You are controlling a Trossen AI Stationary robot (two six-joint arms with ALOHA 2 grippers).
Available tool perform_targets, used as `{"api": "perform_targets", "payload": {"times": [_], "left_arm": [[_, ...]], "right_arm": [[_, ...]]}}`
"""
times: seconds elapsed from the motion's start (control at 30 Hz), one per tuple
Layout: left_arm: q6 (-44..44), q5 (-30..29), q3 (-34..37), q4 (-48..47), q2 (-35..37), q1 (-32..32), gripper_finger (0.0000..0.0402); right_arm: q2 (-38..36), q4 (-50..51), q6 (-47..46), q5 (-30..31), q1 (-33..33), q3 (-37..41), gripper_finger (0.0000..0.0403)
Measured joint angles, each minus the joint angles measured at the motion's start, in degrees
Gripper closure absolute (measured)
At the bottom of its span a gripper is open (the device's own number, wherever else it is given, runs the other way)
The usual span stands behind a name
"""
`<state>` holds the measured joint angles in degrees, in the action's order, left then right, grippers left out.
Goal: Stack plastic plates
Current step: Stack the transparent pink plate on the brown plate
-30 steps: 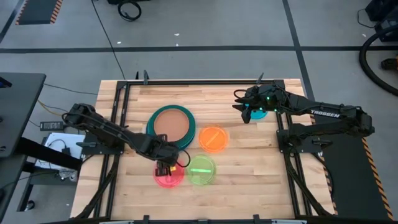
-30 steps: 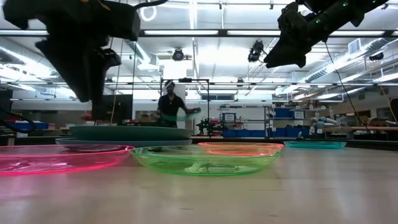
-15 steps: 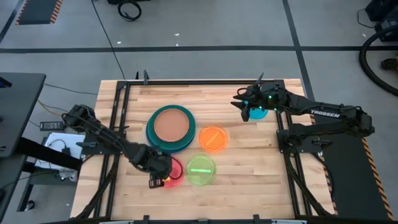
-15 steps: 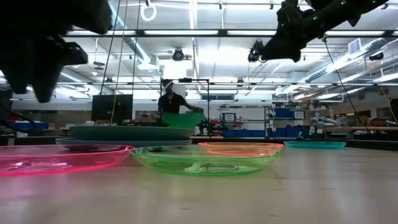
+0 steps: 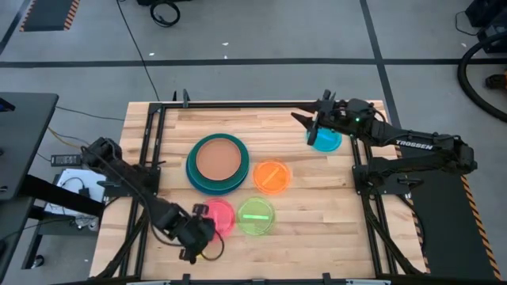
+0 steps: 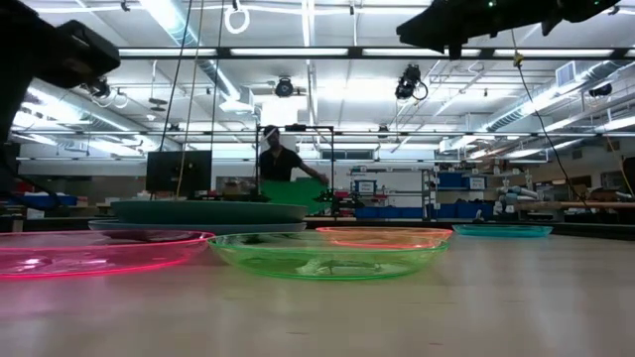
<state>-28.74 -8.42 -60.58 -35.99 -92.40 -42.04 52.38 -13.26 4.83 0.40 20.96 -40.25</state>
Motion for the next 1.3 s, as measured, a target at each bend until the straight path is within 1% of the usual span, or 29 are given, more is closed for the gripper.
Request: {"api": "perform_targets", "payload": {"times": [0.13, 0.27, 0.4, 0.7, 0.8, 0.97, 1.07, 1.17, 1.3], "left_arm": [[4.5, -0.9, 0.0, 4.6, -4.0, -1.8, 0.0221], [6.6, -3.1, 0.1, 4.4, -6.7, -2.6, 0.0221], [8.2, -7.9, 0.0, 4.4, -7.3, -3.5, 0.0221], [13.0, -14.5, -3.2, 3.7, -7.5, -4.9, 0.0221], [12.9, -15.0, -4.1, 3.3, -8.0, -4.2, 0.0222], [12.0, -14.7, -8.0, 2.3, -13.3, -3.7, 0.0222], [10.7, -14.6, -11.5, -2.3, -16.6, -3.5, 0.0222], [7.6, -14.9, -13.5, -6.5, -18.7, -3.5, 0.0222], [1.9, -15.4, -13.7, -9.5, -19.9, -3.6, 0.0222]], "right_arm": [[0.0, -1.2, 0.7, 0.0, 0.8, 0.0, 0.0245], [0.0, -1.2, 0.3, 0.0, 1.7, 0.0, 0.0245], [0.0, -0.7, -0.8, 0.0, 2.1, 0.0, 0.0245], [0.0, 0.6, -2.1, 0.0, 2.1, 0.0, 0.0245], [0.0, 0.9, -2.3, 0.0, 2.1, 0.0, 0.0245], [0.2, 1.8, -3.1, 0.0, 2.1, 0.0, 0.0245], [0.5, 1.6, -3.2, 0.0, 2.1, 0.0, 0.0245], [1.0, 0.8, -3.0, -0.1, 2.2, 0.0, 0.0245], [1.0, -0.5, -2.2, -0.3, 2.2, 0.0, 0.0245]]}}
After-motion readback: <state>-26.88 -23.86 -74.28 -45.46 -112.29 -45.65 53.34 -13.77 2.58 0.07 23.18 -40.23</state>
